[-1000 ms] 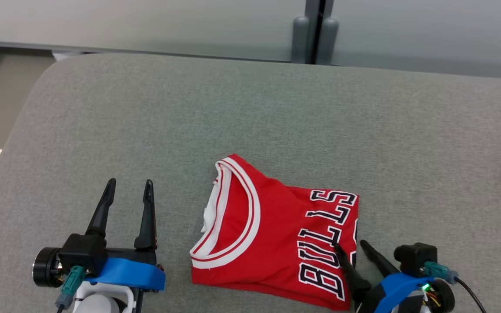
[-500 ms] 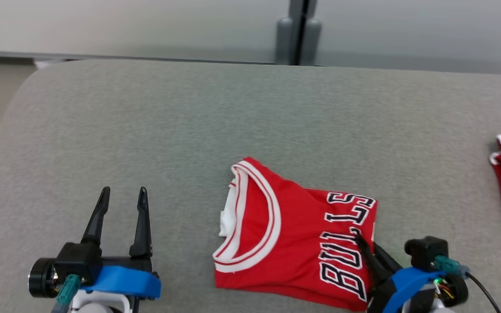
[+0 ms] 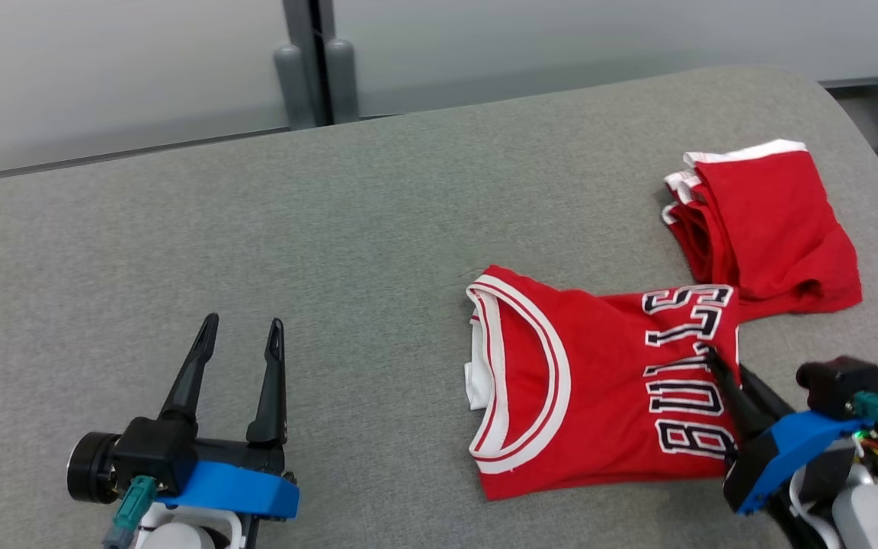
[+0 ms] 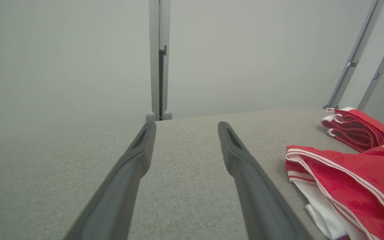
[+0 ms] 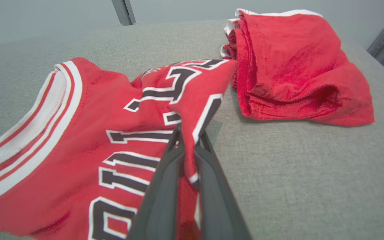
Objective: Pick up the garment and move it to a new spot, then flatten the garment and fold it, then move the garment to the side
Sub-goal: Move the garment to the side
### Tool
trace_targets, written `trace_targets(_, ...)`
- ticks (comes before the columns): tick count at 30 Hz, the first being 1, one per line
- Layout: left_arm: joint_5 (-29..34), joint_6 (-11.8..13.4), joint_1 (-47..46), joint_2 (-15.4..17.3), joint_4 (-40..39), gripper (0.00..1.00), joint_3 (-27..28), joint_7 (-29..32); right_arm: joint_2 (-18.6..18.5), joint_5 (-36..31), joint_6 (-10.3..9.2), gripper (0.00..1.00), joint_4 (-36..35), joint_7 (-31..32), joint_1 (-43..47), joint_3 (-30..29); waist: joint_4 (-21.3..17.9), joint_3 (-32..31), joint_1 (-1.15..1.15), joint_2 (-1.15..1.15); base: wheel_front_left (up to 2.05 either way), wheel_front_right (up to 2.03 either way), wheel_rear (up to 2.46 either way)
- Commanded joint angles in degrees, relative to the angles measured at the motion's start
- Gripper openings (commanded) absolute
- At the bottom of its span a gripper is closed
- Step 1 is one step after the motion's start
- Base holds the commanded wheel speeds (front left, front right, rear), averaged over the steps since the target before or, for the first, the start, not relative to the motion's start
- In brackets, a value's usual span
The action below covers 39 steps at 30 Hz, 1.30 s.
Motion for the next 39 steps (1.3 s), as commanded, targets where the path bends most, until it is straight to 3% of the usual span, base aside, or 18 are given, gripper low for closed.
trace_targets(1, 0.5, -0.2, -1.4, 0.2, -0.5, 1.0, -0.2, -0.2, -1.6, 0.5, -0.02, 0.0, -0.4, 0.3, -3.7, 0.3, -1.8, 0.5, 0.0, 0.0, 0.0, 0.0, 0.0)
trace_targets(10, 1.9, -1.8, -7.8, 1.8, -1.7, 1.0, -2.4, -0.1, -9.7, 1.3, -0.02, 0.0, 4.0, -1.2, -21.1, 0.8, -2.0, 8.4, 0.0, 0.0, 0.0, 0.0, 0.0)
trace_targets(19, 2.5, -2.9, -13.5, 2.2, -2.6, 1.0, -4.6, -0.1, -16.9, -1.5, -0.02, 0.0, 12.7, -2.6, -29.3, -8.0, -0.6, 13.4, 0.0, 0.0, 0.0, 0.0, 0.0)
trace_targets(26, 2.7, -3.1, -15.3, 2.5, -3.6, 1.0, -5.1, -0.2, -18.1, -3.9, -0.02, 0.0, 14.2, -2.0, -29.9, -11.3, -0.3, 15.3, 0.0, 0.0, 0.0, 0.0, 0.0)
trace_targets(33, 3.3, -3.5, -17.8, 2.8, -5.0, 1.0, -6.6, -0.2, -19.0, -14.9, -0.03, 0.0, 16.6, -0.8, -31.5, -12.7, 1.3, 18.4, 0.0, 0.0, 0.0, 0.0, 0.0)
trace_targets(34, 3.3, -3.6, -18.0, 2.8, -5.1, 1.0, -6.9, -0.2, -18.7, -16.8, -0.03, 0.11, 17.0, -0.5, -31.7, -13.7, 1.6, 18.7, 0.0, 0.0, 0.0, 0.0, 0.0)
trace_targets(35, 3.3, -3.6, -18.2, 2.8, -5.2, 1.0, -7.1, -0.2, -18.2, -19.3, -0.03, 0.34, 17.3, -0.2, -32.0, -14.7, 1.8, 18.9, 0.0, 0.0, 0.0, 0.0, 0.0)
trace_targets(36, 3.3, -3.7, -18.3, 2.7, -5.3, 1.0, -7.3, -0.2, -17.4, -21.2, -0.03, 0.41, 17.3, 0.1, -32.2, -15.7, 1.9, 19.0, 0.0, 0.0, 0.0, 0.0, 0.0)
trace_targets(37, 3.3, -3.7, -18.3, 2.7, -5.5, 1.0, -7.4, -0.2, -16.4, -23.1, -0.02, 0.81, 17.3, 0.3, -32.2, -17.0, 2.0, 19.1, 0.0, 0.0, 0.0, 0.0, 0.0)
trace_targets(38, 3.3, -3.7, -18.3, 2.6, -5.5, 1.0, -7.4, -0.2, -15.7, -25.2, -0.03, 1.0, 17.1, 0.4, -32.0, -18.2, 2.1, 19.2, 0.0, 0.0, 0.0, 0.0, 0.0)
trace_targets(39, 3.2, -3.7, -18.3, 2.6, -5.6, 1.0, -7.5, -0.2, -14.6, -26.1, -0.03, 1.0, 16.8, 0.2, -31.9, -19.5, 2.1, 19.2, 0.0, 0.0, 0.0, 0.0, 0.0)
